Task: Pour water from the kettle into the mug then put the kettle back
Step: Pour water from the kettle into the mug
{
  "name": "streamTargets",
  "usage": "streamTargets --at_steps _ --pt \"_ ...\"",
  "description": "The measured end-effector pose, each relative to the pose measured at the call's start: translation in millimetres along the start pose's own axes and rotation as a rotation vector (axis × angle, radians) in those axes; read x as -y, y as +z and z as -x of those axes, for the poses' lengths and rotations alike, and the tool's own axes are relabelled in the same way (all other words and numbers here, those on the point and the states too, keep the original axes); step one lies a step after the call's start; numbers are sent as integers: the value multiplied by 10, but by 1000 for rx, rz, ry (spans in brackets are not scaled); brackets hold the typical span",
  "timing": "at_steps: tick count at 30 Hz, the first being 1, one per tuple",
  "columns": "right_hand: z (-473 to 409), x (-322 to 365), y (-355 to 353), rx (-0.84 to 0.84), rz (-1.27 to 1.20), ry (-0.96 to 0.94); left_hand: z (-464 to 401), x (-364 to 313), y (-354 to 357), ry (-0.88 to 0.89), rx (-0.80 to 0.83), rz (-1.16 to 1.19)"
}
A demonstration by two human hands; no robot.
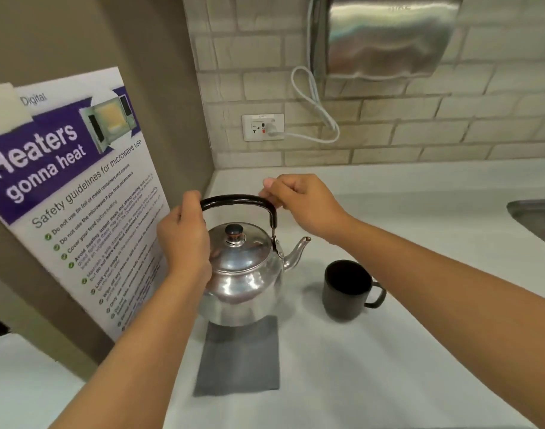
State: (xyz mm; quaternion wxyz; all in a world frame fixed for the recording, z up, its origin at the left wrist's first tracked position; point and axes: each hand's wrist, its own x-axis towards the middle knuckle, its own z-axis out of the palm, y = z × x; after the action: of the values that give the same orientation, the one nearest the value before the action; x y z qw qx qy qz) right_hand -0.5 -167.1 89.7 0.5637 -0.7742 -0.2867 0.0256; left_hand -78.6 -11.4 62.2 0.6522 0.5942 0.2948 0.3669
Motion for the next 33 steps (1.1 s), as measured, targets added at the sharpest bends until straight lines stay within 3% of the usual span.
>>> streamTargets --at_steps 3,7,12,19,33 --pt "407 -368 -306 -182 80 69 98 -18 -88 1 30 27" --pt "960 -971 -604 -358 204 302 215 -28 -120 22 52 23" --pt "1247 -1459 -591 -448 67 488 341 7 -36 26 72 4" --pt "1201 -1620 -543 -359 -275 572 421 9 153 31 22 -26" --pt "1139 -1809 -684 -247 -388 392 443 -96 541 264 154 -192"
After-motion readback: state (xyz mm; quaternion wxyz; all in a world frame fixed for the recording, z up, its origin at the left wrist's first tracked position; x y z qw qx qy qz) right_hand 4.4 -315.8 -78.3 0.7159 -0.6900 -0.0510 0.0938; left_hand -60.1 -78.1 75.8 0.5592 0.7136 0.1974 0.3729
